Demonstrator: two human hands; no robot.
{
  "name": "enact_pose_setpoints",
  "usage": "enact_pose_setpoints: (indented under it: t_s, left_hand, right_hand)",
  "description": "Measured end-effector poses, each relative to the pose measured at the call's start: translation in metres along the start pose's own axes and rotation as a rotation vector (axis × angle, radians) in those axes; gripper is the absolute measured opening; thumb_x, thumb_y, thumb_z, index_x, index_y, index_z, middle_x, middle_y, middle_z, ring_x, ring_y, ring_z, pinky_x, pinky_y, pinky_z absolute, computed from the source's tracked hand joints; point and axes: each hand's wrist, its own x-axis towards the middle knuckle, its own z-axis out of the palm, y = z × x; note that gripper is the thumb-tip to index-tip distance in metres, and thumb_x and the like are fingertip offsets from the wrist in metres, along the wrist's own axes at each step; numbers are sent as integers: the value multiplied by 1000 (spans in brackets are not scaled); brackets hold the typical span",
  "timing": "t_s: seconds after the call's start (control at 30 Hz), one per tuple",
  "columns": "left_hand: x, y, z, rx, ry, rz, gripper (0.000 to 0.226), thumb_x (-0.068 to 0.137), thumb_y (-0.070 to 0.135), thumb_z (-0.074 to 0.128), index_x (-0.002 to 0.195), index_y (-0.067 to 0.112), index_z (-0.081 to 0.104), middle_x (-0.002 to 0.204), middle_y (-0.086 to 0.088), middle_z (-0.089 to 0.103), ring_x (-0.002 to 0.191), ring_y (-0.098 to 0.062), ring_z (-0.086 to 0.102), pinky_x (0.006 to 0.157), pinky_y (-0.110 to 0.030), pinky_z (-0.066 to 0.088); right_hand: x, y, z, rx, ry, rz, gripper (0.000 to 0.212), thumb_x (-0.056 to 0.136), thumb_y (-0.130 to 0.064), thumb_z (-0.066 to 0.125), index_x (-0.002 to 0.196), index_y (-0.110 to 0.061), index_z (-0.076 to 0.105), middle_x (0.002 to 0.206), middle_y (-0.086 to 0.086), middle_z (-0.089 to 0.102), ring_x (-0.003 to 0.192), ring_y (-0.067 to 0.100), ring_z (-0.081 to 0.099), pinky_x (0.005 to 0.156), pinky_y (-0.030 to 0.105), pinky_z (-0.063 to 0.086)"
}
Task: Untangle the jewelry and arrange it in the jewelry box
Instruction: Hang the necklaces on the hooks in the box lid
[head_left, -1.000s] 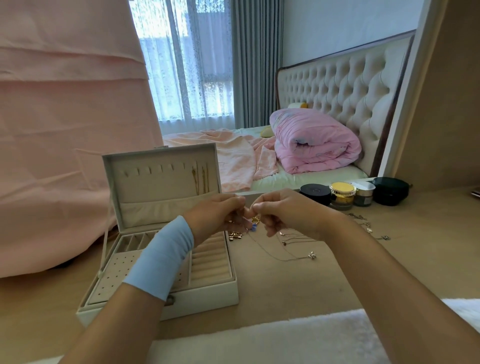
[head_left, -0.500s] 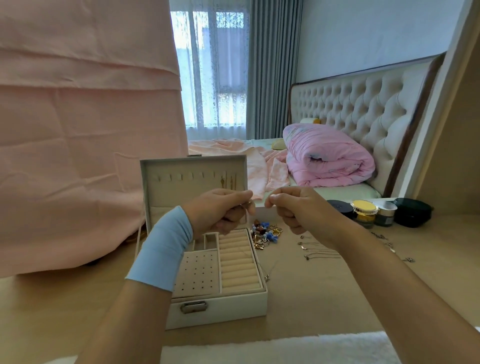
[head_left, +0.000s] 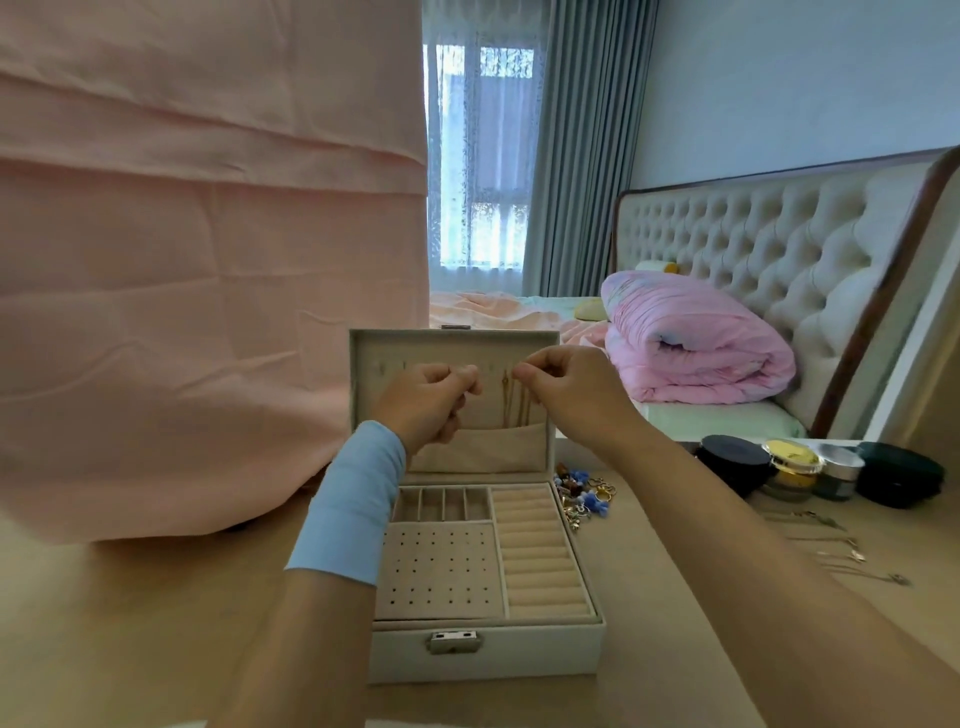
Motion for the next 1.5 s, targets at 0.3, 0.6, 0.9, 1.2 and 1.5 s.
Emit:
enact_pose_setpoints:
  t_s: [0.3, 0.6, 0.9, 1.2, 1.5]
  left_hand:
    - [16, -16, 7, 308, 459, 107, 24, 88, 38, 64, 75, 19, 70, 73, 7, 66, 74, -13, 61, 70, -23, 43]
    - [22, -26, 12, 332, 477, -20, 32, 88, 28, 57, 70, 3, 64, 72, -15, 63, 65, -23, 50, 55, -21, 35]
    - [21, -31, 5, 479, 314, -97, 29, 90, 33, 56, 70, 12, 62, 67, -6, 52, 62, -20, 46, 59, -26, 38]
    - [7, -12, -10, 419, -228, -110, 20, 97, 27, 55, 103, 19, 72, 92, 4, 75, 76, -11, 67, 60, -24, 51]
    - [5, -7, -10, 466, -232, -109, 17, 94, 32, 60, 97, 23, 75, 97, 11, 74, 86, -7, 70, 76, -27, 56]
  right_hand:
    - [31, 3, 37, -93, 284, -63, 7, 85, -19, 77, 88, -13, 79, 76, -5, 70, 70, 5, 63, 66, 11, 45]
    - [36, 4, 51, -201, 344, -68, 7, 85, -13, 72, 85, -11, 79, 82, 2, 75, 76, 12, 63, 63, 3, 33]
    - [9, 18, 53, -245, 220, 44, 12, 83, -13, 67, 74, -13, 74, 77, -5, 71, 76, 11, 62, 59, 13, 39]
    - [-15, 10, 40, 268, -220, 421, 33, 98, -41, 58, 89, -16, 77, 83, 2, 77, 75, 21, 70, 52, 27, 49]
    - [-12, 13, 24, 309, -204, 269, 15, 95, -25, 68, 88, -19, 80, 88, -4, 78, 88, 11, 73, 72, 21, 52]
